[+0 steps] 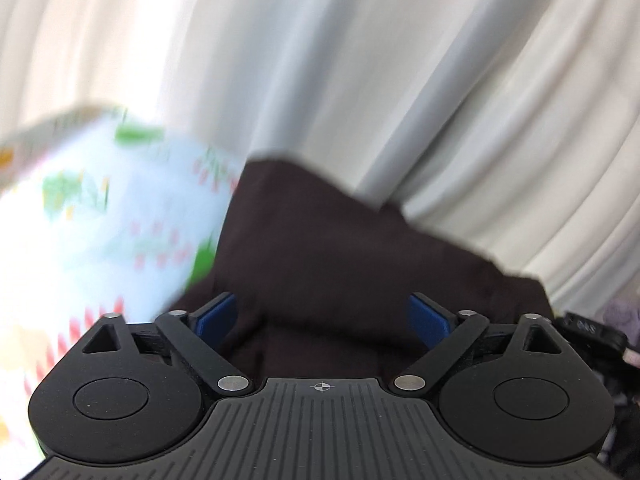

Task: Fold large clothes

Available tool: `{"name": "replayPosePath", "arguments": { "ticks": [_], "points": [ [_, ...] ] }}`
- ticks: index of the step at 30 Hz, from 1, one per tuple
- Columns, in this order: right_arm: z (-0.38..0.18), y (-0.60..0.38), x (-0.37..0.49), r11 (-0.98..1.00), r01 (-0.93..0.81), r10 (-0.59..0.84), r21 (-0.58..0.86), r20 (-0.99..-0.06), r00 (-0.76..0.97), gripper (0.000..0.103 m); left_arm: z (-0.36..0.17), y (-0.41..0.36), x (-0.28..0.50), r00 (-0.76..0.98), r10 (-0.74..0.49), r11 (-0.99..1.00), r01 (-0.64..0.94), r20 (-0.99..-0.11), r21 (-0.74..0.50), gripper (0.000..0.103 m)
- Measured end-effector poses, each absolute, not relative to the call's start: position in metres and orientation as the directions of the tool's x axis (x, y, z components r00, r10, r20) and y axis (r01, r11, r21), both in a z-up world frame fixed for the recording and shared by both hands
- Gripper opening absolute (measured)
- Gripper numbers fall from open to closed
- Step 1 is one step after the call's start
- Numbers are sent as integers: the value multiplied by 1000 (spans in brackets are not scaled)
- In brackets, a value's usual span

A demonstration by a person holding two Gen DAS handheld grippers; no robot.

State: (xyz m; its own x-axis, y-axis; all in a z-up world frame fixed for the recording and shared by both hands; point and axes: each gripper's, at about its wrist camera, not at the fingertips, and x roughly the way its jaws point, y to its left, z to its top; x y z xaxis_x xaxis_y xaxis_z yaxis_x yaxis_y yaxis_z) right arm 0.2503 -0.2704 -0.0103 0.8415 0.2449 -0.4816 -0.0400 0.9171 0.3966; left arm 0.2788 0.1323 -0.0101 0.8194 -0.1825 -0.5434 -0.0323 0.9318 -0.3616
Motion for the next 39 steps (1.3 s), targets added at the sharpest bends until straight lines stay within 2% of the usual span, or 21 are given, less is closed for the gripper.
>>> {"name": "replayPosePath", "arguments": {
  "ticks": [3,6,9,11,15,20,26,32,34,35,37,39],
  "points": [
    [-6,-240,264,936,-128,280,327,-477,833,36,-4,121,308,843,-123,953,-47,-523,-300,97],
    [-21,-209,283,953,-164,280,253,-541,793,36,-21,106,342,847,-61,964,-88,-529,-253,97],
    [-52,-200,289,976,-127,210,176,-623,754,32,-48,96,367,797,-66,967,-96,-600,-235,97],
    [-66,-205,281,976,-132,212,173,-618,757,32,-66,91,371,775,-62,977,-83,-629,-198,97],
    [-62,-198,274,982,-136,188,130,-629,754,32,-84,81,369,760,-9,998,-28,-649,-47,101],
    [-59,-196,274,986,-136,169,101,-637,753,32,-83,89,364,753,-27,997,-27,-657,-72,101],
    [-79,-188,287,987,-154,154,52,-603,782,32,-90,90,360,754,-9,1000,-13,-657,-28,103],
    [-58,-192,276,985,-166,158,48,-647,746,32,-82,98,342,713,55,998,-53,-699,24,103],
    [-44,-198,253,985,-160,166,72,-670,724,40,-73,101,325,687,98,995,-78,-720,61,102],
    [-38,-205,238,982,-153,186,109,-684,706,45,-64,103,311,689,105,994,-90,-717,59,96],
    [-28,-226,198,968,-158,249,195,-676,694,47,-38,107,269,739,45,998,-62,-672,-2,96],
    [-19,-248,155,956,-156,285,248,-666,689,49,-12,112,226,780,-25,997,-27,-626,-73,99]
  ]
}}
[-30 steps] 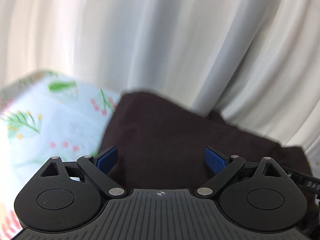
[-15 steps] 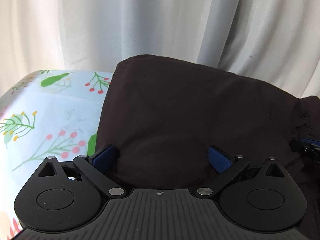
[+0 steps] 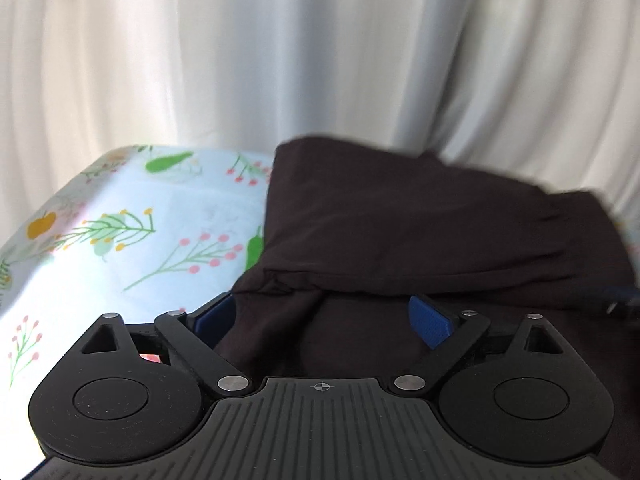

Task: Fold large clothes

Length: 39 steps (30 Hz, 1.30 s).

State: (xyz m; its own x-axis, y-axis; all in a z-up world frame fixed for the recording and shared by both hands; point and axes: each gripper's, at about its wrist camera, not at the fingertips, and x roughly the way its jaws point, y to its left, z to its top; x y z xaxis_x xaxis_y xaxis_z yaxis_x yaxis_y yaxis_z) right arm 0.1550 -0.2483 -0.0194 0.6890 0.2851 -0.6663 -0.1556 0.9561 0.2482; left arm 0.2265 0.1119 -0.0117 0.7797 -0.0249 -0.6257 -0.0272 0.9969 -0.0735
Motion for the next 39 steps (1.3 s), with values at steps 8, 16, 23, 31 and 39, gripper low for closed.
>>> {"name": "replayPosePath", "arguments": {
  "ticks": [8,16,23,31,39],
  "points": [
    [-4,-347,9,953,54,179,299,-698,693,68,9,161,103,717,-85,973,-89,-692,-212,103],
    [-26,-418,-56,903,250,122,350,-766,631,69,-45,235,71,568,10,909,-347,-823,-229,103],
    [-24,-443,-73,911,308,30,274,-789,614,70,-61,247,67,519,-48,890,-366,-853,-273,92],
    [-45,-447,-82,874,239,214,424,-776,594,64,-61,247,52,529,-115,890,-321,-841,-324,53],
    [-51,-459,-85,803,241,310,545,-728,612,44,-59,254,50,531,-197,870,-294,-824,-397,51]
  ]
}}
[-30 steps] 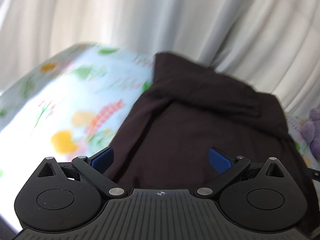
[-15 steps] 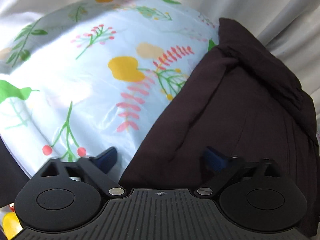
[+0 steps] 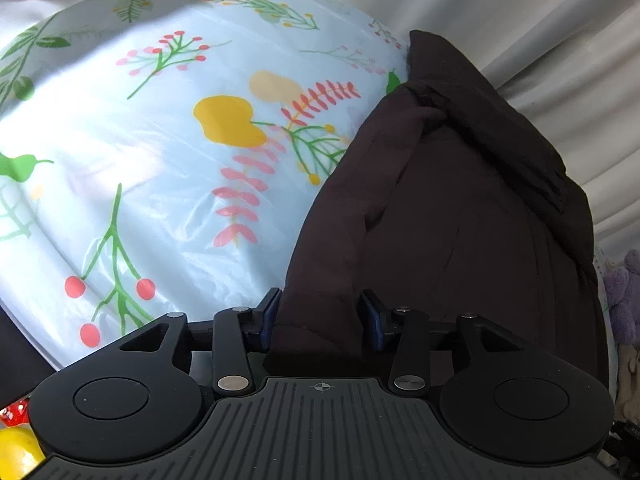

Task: Fold large clothes

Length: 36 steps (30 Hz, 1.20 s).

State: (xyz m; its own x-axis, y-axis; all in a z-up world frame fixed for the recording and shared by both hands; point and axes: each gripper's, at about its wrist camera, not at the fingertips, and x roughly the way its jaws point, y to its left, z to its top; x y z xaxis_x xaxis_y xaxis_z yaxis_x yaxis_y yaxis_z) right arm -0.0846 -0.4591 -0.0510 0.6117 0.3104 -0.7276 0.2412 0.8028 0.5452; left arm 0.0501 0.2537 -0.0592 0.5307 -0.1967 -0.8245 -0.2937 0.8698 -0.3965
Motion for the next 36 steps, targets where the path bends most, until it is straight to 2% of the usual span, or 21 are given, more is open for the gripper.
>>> {"name": "replayPosePath", "arguments": {
  "ticks": [2,5,7,9,11,13,16,20,25,32,36],
  "points": [
    [-50,-461,-83,785,230,339,575,-710,617,44,-64,252,51,518,-199,874,-291,-832,-390,53],
    [-55,-460,-80,798,234,339,556,-734,589,44,-63,249,53,519,-205,880,-274,-830,-389,54],
    [-59,-463,-80,780,241,358,577,-728,585,47,-59,247,53,524,-223,883,-249,-822,-398,50],
    [-58,-463,-78,769,233,380,595,-719,582,48,-59,246,54,523,-231,885,-237,-820,-400,40],
    [-55,-460,-76,775,203,395,599,-709,584,46,-57,248,54,540,-274,861,-230,-796,-453,29],
    [-53,-458,-74,762,173,425,624,-684,593,27,-53,247,52,561,-297,840,-232,-773,-491,26],
    [-47,-459,-71,698,153,476,700,-613,631,16,-45,243,52,596,-311,818,-229,-741,-527,23],
    [-29,-460,-72,599,80,532,797,-471,704,13,-25,248,45,710,-395,693,-187,-583,-697,21],
    [3,-463,-83,519,-35,551,854,-302,778,9,18,243,35,807,-414,637,-73,-421,-767,19],
    [35,-463,-108,491,-147,565,858,-186,804,9,61,237,11,859,-447,595,78,-250,-800,17],
    [45,-458,-114,472,-184,583,862,-149,799,9,80,243,1,887,-429,558,114,-168,-822,17]
  ]
}}
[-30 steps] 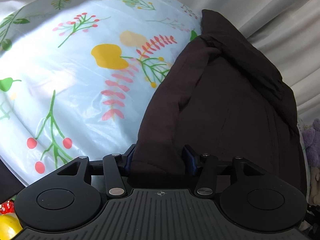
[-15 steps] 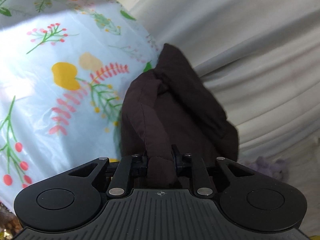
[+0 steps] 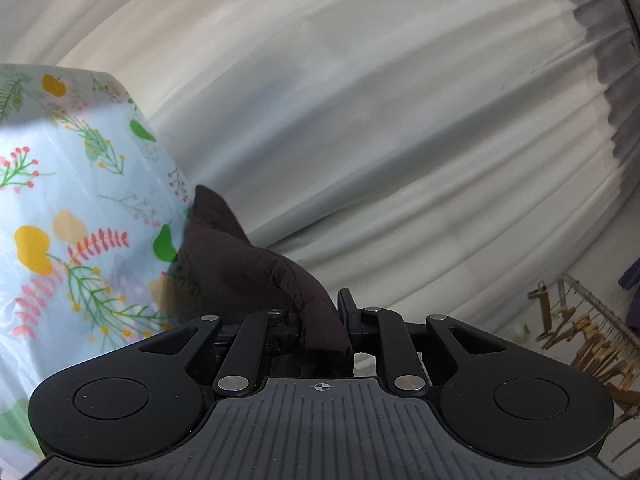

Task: Fold large clothes

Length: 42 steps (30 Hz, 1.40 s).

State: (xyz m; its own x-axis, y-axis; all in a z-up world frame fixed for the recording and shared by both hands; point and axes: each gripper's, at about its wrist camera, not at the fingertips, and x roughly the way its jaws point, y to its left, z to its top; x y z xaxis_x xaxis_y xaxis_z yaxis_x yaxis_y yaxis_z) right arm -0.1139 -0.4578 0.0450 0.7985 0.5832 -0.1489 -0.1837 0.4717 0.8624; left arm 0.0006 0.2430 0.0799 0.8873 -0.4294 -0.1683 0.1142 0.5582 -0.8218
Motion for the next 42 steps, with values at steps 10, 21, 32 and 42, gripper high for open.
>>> {"name": "replayPosePath", "arguments": {
  "ticks": [10,21,32,42],
  "points": [
    [53,-447,-66,428,-254,581,867,-49,813,9,94,258,30,913,-376,481,45,-159,-876,18],
    [88,-439,111,663,-138,338,736,-130,932,8,104,263,189,902,-356,508,-33,-245,-861,18],
    [13,-459,267,714,242,56,657,-398,916,15,18,263,363,828,-227,574,-312,-513,-757,30],
    [18,-372,292,803,50,211,594,-361,908,56,14,222,348,842,-4,792,-326,-539,-516,75]
  ]
}}
